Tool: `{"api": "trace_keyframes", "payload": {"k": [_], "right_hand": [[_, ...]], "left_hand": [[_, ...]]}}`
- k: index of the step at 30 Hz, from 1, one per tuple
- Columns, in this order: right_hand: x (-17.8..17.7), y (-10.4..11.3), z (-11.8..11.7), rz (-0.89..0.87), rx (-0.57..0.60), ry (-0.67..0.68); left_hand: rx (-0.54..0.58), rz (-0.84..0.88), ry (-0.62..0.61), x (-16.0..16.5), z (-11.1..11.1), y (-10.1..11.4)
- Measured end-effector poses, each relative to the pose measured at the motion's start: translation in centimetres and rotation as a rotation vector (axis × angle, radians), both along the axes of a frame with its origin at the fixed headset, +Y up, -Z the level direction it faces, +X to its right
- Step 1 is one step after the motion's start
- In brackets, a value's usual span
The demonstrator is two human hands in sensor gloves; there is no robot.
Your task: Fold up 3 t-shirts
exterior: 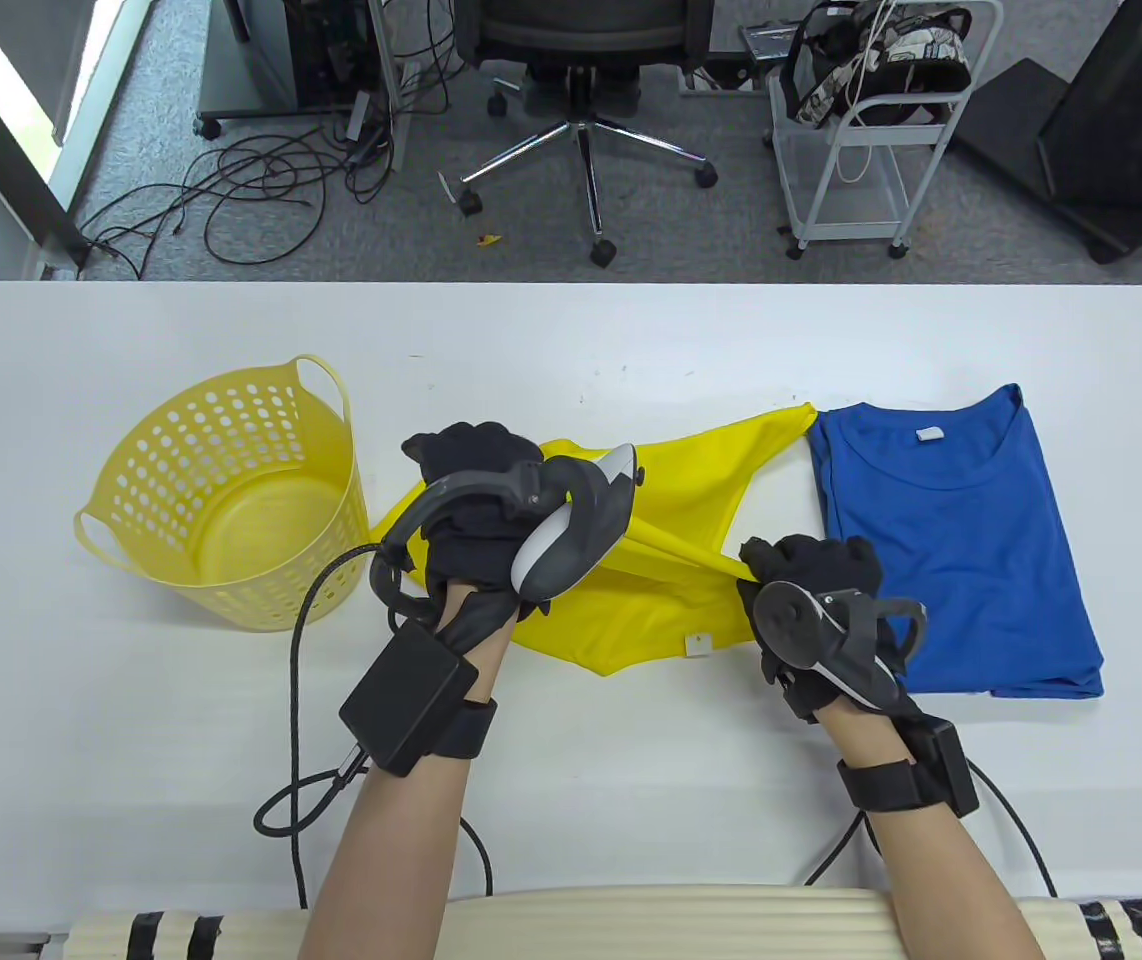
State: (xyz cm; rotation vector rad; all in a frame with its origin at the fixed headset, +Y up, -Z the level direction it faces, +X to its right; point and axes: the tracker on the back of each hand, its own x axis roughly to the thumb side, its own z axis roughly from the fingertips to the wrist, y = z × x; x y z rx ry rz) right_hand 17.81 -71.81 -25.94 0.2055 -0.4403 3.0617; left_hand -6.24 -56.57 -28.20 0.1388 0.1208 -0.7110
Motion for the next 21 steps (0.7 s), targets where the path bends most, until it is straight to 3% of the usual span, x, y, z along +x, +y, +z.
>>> {"api": "trace_keyframes", "payload": {"k": [3, 6, 11, 14, 16, 19, 21], "right_hand": [[-0.1, 0.5, 0.2, 0.002, -0.006, 0.017], [0.3, 1.9, -0.2, -0.015, -0.026, 0.034], [1.7, 6.7, -1.7, -0.075, -0.062, 0.09], [1.2, 8.3, -3.4, -0.012, -0.243, 0.223], [0.6, 7.7, -4.5, 0.077, -0.371, 0.203], [-0.2, 4.9, -7.7, 0.17, -0.565, 0.175], [-0.4, 3.3, -10.1, 0.174, -0.632, 0.118]], "left_hand": [[-0.02, -0.055, -0.015, -1.1, 0.5, -1.0], [-0.066, 0.03, -0.002, -2.9, 1.0, -1.2], [-0.149, 0.155, 0.047, -5.0, 0.9, -1.1], [-0.216, 0.111, 0.057, -4.9, 0.2, -2.5], [-0.306, 0.1, 0.053, -4.6, -0.5, -4.0], [-0.431, 0.102, 0.051, -4.1, -2.6, -7.0], [-0.434, 0.123, 0.055, -4.2, -4.5, -7.9]]}}
